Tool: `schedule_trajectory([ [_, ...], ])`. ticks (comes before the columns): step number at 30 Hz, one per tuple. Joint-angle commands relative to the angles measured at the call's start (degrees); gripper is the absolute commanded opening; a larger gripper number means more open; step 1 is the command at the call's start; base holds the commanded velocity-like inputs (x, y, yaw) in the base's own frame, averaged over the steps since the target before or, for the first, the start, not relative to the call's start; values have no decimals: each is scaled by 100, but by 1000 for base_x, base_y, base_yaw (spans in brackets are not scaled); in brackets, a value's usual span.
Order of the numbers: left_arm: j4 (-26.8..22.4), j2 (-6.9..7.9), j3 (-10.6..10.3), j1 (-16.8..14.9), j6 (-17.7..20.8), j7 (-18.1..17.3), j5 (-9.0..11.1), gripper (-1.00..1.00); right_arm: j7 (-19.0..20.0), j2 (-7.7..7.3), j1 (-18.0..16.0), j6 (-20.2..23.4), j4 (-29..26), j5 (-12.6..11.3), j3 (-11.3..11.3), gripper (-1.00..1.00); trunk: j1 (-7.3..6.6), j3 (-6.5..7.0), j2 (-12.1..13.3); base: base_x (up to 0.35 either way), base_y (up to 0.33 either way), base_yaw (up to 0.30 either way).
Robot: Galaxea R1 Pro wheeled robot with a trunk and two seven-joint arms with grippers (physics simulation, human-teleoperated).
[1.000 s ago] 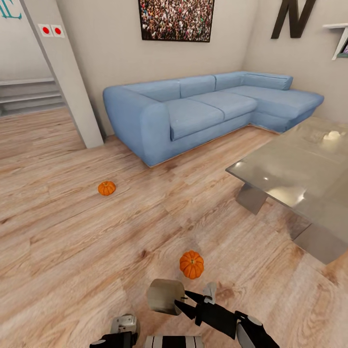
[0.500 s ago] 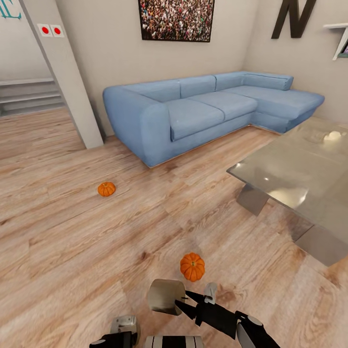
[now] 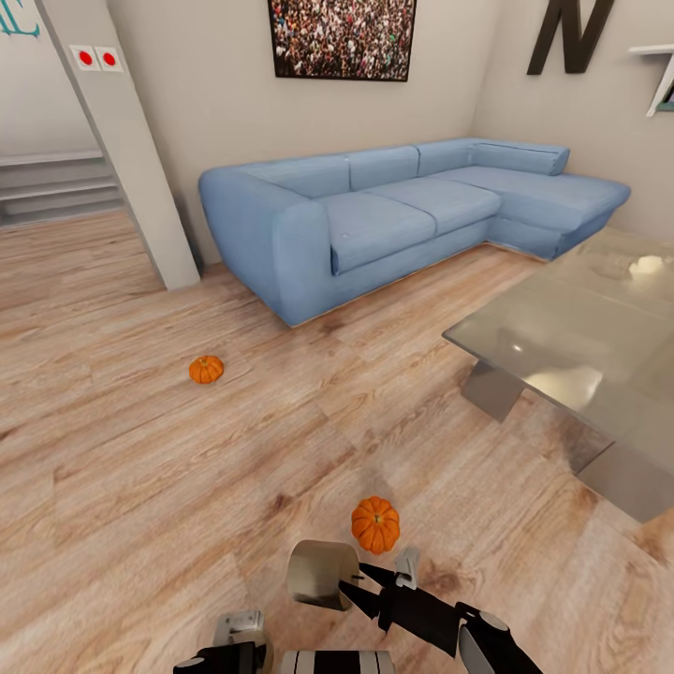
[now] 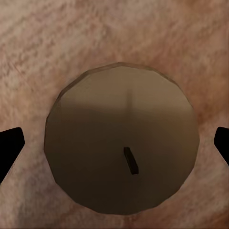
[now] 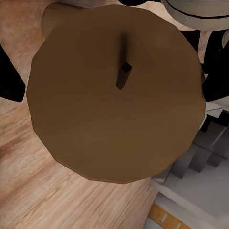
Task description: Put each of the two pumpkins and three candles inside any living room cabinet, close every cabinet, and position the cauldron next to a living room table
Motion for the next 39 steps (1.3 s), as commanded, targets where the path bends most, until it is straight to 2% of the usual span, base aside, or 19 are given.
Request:
schedule_trajectory([
  [1, -17, 8, -48, -2, 19, 52, 49, 100, 0, -7, -3, 14, 1, -54, 30, -100, 0, -4, -2, 40, 0, 0],
  [9, -17, 8, -48, -2, 20, 52, 44, 100, 0, -7, -3, 14, 2, -54, 30, -100, 0, -4, -2, 9, 0, 0],
  [12, -17, 8, -45, -2, 18, 52, 41, 100, 0, -7, -3, 14, 2, -54, 30, -100, 7, -71, -6, 0, 0, 0],
  [22, -17, 8, -70, -2, 11, 52, 35, 100, 0, -7, -3, 14, -2, -54, 30, -100, 7, -71, -6, 0, 0, 0],
  [27, -17, 8, -83, -2, 11, 52, 33, 100, 0, -7, -3, 14, -5, -54, 30, -100, 20, -181, -12, 0, 0, 0],
  [36, -17, 8, -88, -2, 11, 53, 26, 100, 0, -7, -3, 14, -2, -46, 30, -100, 20, -181, -12, 0, 0, 0],
  [39, -17, 6, -88, -2, 11, 54, 26, 100, 0, -7, -3, 14, 0, -45, 30, -100, 28, -248, -16, 0, 0, 0],
])
